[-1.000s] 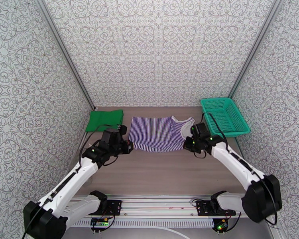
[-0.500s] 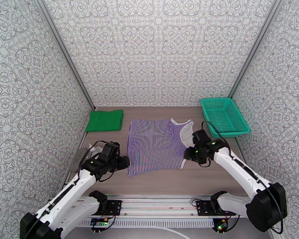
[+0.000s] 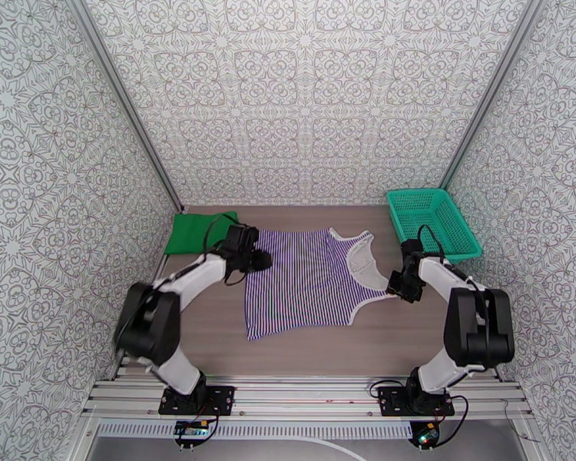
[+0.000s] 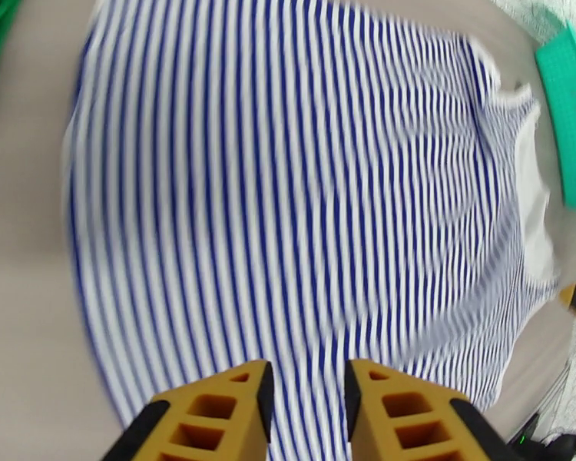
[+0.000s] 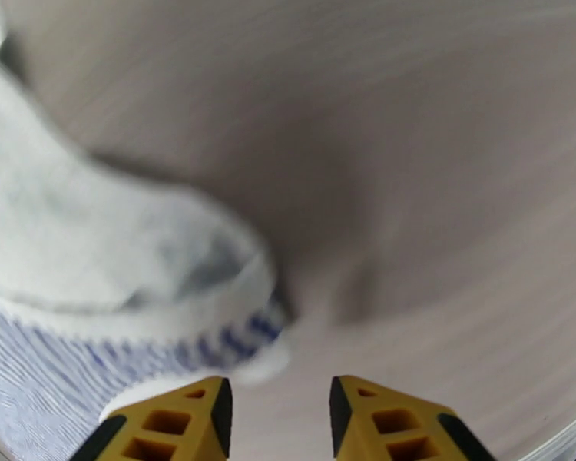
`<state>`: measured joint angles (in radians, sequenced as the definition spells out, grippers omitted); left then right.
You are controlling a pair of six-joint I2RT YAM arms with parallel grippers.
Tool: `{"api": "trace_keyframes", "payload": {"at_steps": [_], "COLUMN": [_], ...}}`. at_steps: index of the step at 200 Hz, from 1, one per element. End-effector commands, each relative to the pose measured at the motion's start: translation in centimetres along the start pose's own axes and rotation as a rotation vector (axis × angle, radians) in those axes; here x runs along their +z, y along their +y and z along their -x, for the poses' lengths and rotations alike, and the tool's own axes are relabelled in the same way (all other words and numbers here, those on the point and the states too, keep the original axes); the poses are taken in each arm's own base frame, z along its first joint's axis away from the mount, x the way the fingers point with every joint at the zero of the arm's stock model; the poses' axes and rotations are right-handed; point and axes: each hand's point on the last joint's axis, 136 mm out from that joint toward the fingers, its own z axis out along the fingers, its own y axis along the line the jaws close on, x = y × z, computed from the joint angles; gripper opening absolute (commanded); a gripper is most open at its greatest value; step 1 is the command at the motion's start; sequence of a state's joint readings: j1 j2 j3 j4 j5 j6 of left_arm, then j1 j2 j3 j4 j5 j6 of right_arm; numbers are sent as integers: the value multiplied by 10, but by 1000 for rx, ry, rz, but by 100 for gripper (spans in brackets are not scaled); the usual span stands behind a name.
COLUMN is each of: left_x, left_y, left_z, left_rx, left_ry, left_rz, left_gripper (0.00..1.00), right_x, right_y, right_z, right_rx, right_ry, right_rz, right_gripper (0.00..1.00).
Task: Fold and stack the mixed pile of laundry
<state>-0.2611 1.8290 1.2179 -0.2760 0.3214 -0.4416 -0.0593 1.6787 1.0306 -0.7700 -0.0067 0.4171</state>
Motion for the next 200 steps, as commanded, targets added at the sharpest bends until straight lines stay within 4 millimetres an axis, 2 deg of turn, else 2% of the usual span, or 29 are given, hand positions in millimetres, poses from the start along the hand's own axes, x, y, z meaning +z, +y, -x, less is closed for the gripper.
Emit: {"api": "trace_keyframes", "payload": {"at_steps": [1,23,51,69,85,106,152,159,165,167,177,200], "left_x": [19,48,71,72,70,69,73,72,71,70,69,65], "left_y": [0,22,54,74,82,92,98,99,99,99,97,89], "left_z": [43,53,46,41,39,37,29,28,28,29,30,32], "left_rx": [43,14,-59,-106,-118,-136,-134,-134,-130,-130,-119,-89], "left_ry": [-80,-73,-38,-24,-14,-1,37,41,42,42,42,51], "left_rz": [-62,-27,56,116,134,143,148,149,149,148,139,115], "left_gripper": [30,29,27,25,25,25,26,26,26,26,27,31], "right_x": [2,11,9,1,-6,-11,-3,-4,-6,-8,-16,-48], "right_y": [12,16,14,8,2,-6,-24,-25,-25,-26,-24,-8], "right_z": [24,23,18,12,3,-14,-50,-53,-54,-54,-53,-35], "right_rx": [-38,-36,-35,-35,-27,-8,16,15,14,14,14,-3], "right_ry": [-68,-49,-48,-52,-54,-46,-4,0,-1,-5,-22,-102], "right_rz": [38,58,56,38,29,23,-7,-8,-7,-8,4,68], "right_gripper": [35,27,14,7,1,0,0,4,13,19,30,38]}}
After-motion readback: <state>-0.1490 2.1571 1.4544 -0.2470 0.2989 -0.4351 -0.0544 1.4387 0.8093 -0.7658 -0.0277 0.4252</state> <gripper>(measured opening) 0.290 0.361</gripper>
